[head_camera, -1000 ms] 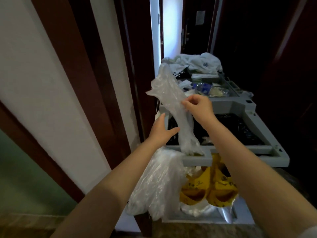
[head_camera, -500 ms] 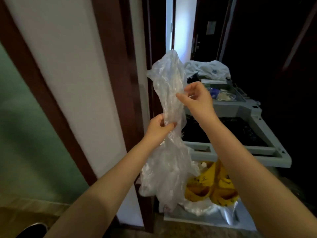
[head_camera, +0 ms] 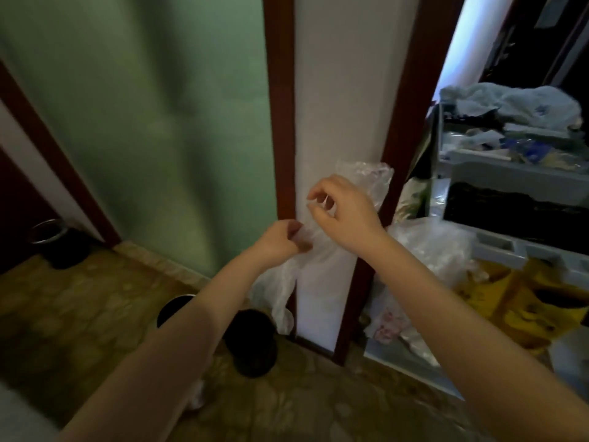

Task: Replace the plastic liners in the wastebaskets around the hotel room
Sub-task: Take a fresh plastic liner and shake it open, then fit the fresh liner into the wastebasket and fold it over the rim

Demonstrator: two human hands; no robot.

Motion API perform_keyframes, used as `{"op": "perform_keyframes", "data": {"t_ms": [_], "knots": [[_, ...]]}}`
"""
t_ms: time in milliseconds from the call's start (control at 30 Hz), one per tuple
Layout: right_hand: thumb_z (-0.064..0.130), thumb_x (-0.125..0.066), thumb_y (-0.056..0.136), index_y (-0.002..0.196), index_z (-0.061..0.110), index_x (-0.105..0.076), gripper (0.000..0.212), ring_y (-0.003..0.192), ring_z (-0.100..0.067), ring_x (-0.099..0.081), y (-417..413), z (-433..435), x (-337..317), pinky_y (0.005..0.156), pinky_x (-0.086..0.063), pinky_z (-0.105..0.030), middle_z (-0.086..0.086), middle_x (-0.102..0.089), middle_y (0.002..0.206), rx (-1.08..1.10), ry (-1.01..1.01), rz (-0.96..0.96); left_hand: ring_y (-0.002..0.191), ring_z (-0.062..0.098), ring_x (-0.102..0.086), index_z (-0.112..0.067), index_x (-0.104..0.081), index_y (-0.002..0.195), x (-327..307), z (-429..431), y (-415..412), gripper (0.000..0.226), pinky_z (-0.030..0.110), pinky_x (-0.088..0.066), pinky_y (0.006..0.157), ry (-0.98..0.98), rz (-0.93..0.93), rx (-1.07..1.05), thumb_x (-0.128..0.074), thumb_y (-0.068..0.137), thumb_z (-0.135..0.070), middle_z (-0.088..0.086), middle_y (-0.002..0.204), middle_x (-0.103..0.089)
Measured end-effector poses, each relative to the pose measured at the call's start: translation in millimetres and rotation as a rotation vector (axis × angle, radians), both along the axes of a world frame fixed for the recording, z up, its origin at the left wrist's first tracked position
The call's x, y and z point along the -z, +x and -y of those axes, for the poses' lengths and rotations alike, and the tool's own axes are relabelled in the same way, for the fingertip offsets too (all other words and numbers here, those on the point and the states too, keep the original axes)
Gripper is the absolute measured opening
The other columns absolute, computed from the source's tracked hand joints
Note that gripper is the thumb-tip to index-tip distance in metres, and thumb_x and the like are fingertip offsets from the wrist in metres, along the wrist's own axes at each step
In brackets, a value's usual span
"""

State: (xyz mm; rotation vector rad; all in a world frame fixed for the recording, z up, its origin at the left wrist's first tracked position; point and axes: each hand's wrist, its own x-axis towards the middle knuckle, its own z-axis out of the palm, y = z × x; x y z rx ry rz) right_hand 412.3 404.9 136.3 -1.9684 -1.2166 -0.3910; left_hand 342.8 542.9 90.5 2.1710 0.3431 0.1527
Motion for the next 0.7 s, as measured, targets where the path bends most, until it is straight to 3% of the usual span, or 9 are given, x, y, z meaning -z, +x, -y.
{"op": "perform_keyframes", "data": {"t_ms": [133,200,333,433,567,633,700], "knots": [[0.017,-0.064,0.087,0.116,0.01,-0.064,0.03,0.095,-0.023,-0.056,-36,-43,33,0.081,-0.046,-0.036,-0.009,-0.057,0.114,-0.101,-0.318,-0.059,0.059,0.014,-0.036,-0.019,-0.038,0.058,18,-50,-62,0.037,0.016,-0.031,0.047,0.197,-0.099,-0.072,-0.064,0.082,-0.01,-0.004,0.058,-0.037],[0.02,-0.065,0.087,0.125,0.014,-0.06,0.039,0.094,-0.019,-0.054,-50,-64,46,0.081,-0.043,-0.032,-0.007,-0.052,0.118,-0.152,-0.421,-0.116,0.067,0.016,-0.041,-0.018,-0.043,0.062,24,-73,-84,0.026,0.022,-0.028,0.049,0.258,-0.143,-0.104,-0.062,0.08,-0.02,-0.001,0.063,-0.043],[0.031,-0.068,0.085,0.135,0.02,-0.053,0.053,0.105,-0.02,-0.053,-62,-107,69,0.087,-0.044,-0.032,-0.003,-0.049,0.122,-0.24,-0.625,-0.158,0.078,0.018,-0.05,-0.013,-0.058,0.083,37,-109,-105,0.004,0.025,-0.031,0.062,0.327,-0.192,-0.193,-0.058,0.081,-0.009,0.004,0.081,-0.055],[0.039,-0.066,0.085,0.12,0.018,-0.061,0.042,0.103,-0.025,-0.058,-56,-142,94,0.083,-0.048,-0.039,-0.003,-0.056,0.112,-0.253,-0.742,-0.081,0.08,0.019,-0.053,-0.015,-0.054,0.089,48,-131,-109,0.012,0.026,-0.035,0.062,0.354,-0.195,-0.274,-0.054,0.081,-0.007,0.003,0.086,-0.059],[0.038,-0.061,0.088,0.098,0.014,-0.063,0.025,0.093,-0.027,-0.061,-38,-180,134,0.069,-0.044,-0.034,-0.006,-0.063,0.098,-0.24,-0.788,-0.098,0.091,0.026,-0.057,-0.014,-0.053,0.106,66,-153,-90,0.023,0.031,-0.041,0.07,0.504,-0.339,-0.244,-0.05,0.084,-0.007,0.004,0.095,-0.059],[0.032,-0.058,0.091,0.098,0.015,-0.062,0.019,0.09,-0.027,-0.06,-27,-201,158,0.067,-0.041,-0.032,-0.006,-0.063,0.096,-0.246,-0.815,-0.183,0.104,0.028,-0.054,-0.015,-0.05,0.118,78,-165,-72,0.034,0.034,-0.042,0.084,0.623,-0.381,-0.261,-0.053,0.084,-0.012,0.006,0.112,-0.058],[0.028,-0.052,0.093,0.09,0.019,-0.055,0.01,0.081,-0.023,-0.055,-13,-222,184,0.066,-0.039,-0.031,0.002,-0.056,0.082,-0.243,-0.844,-0.271,0.121,0.029,-0.043,-0.016,-0.043,0.133,94,-179,-52,0.055,0.041,-0.037,0.1,0.714,-0.287,-0.256,-0.063,0.083,-0.027,0.008,0.133,-0.045]]}}
